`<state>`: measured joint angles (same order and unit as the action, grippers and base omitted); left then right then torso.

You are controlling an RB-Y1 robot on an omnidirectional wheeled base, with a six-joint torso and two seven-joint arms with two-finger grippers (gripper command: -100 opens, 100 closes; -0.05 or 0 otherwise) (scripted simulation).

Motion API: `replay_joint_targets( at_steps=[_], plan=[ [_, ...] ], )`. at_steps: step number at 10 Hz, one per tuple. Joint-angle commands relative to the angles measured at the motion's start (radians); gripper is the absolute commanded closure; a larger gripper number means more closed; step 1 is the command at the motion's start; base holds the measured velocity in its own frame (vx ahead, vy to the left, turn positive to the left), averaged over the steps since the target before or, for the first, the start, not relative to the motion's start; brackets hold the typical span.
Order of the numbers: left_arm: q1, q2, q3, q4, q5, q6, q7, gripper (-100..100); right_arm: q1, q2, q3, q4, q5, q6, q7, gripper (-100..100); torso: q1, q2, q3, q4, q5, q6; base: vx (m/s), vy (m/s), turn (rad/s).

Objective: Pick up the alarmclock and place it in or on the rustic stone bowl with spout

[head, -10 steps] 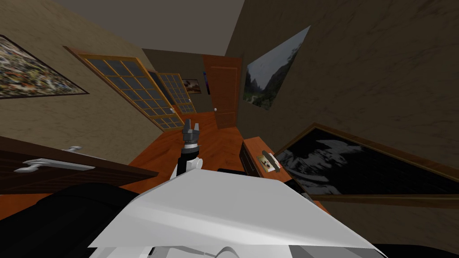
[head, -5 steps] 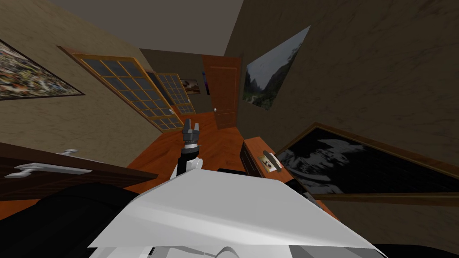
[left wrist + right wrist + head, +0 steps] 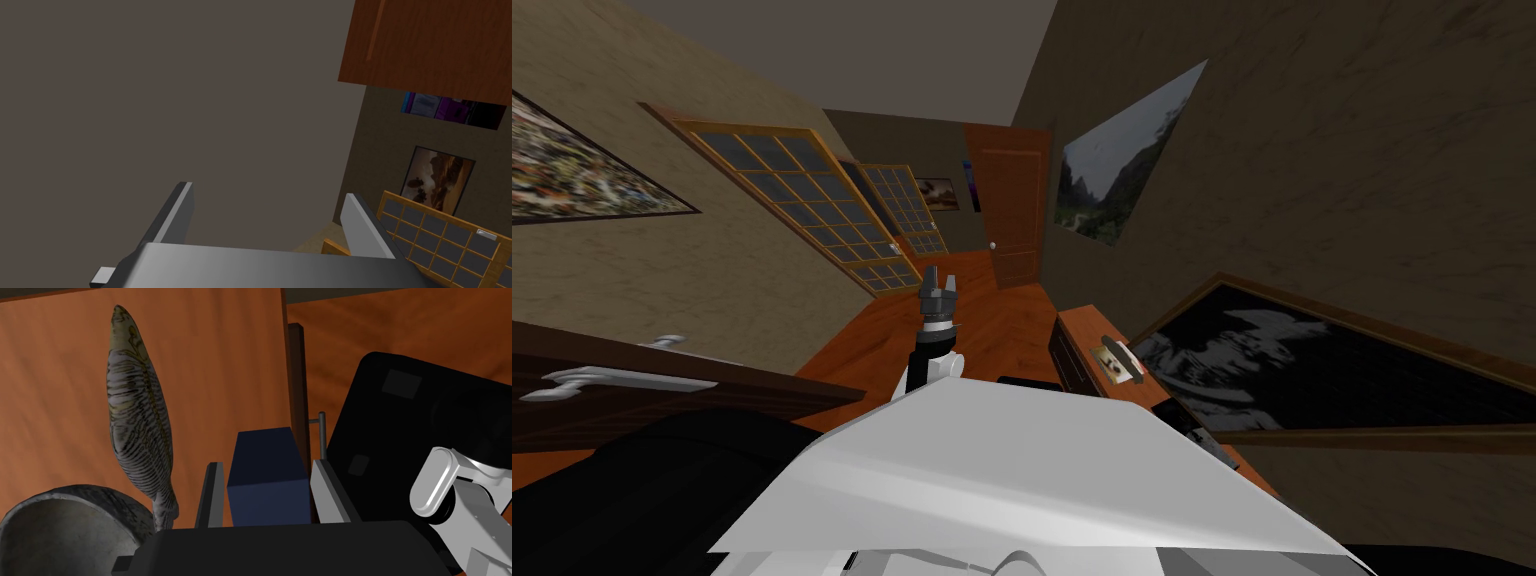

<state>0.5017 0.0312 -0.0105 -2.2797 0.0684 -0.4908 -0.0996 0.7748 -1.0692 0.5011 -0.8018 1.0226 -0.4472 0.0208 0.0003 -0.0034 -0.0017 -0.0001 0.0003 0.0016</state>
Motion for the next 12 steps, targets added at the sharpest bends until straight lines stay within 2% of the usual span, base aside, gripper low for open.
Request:
replay_joint_targets(
  at_steps=[1, 2, 6, 7, 12],
  plan=[
    [0.0, 0.0, 0.0, 0.0, 0.0, 0.0, 0.0, 0, 0.007, -0.027, -0.01, -0.028, 0.004, -0.019, -0.008, 100, 0.0, 0.0, 0.0, 0.0, 0.0, 0.0, 0.002, 0.044, -0.022],
    [0.0, 0.0, 0.0, 0.0, 0.0, 0.0, 0.0, 0, 0.012, -0.059, -0.026, -0.052, 0.007, -0.046, -0.011, 100, 0.0, 0.0, 0.0, 0.0, 0.0, 0.0, -0.002, 0.056, -0.042],
    [0.0, 0.0, 0.0, 0.0, 0.0, 0.0, 0.0, 0, 0.026, -0.132, -0.059, -0.098, 0.005, -0.097, -0.019, 100, 0.0, 0.0, 0.0, 0.0, 0.001, 0.0, 0.003, 0.04, -0.024],
    [0.0, 0.0, 0.0, 0.0, 0.0, 0.0, 0.0, 0, 0.035, -0.172, -0.075, -0.119, 0.001, -0.12, -0.024, 100, 0.0, -0.001, -0.001, 0.0, 0.001, 0.0, 0.013, 0.027, -0.039],
    [0.0, 0.0, 0.0, 0.0, 0.0, 0.0, 0.0, 0, 0.061, -0.277, -0.116, -0.164, -0.016, -0.165, -0.04, 100, -0.002, -0.002, -0.001, -0.001, 0.002, -0.001, 0.021, 0.005, -0.015]
  ],
)
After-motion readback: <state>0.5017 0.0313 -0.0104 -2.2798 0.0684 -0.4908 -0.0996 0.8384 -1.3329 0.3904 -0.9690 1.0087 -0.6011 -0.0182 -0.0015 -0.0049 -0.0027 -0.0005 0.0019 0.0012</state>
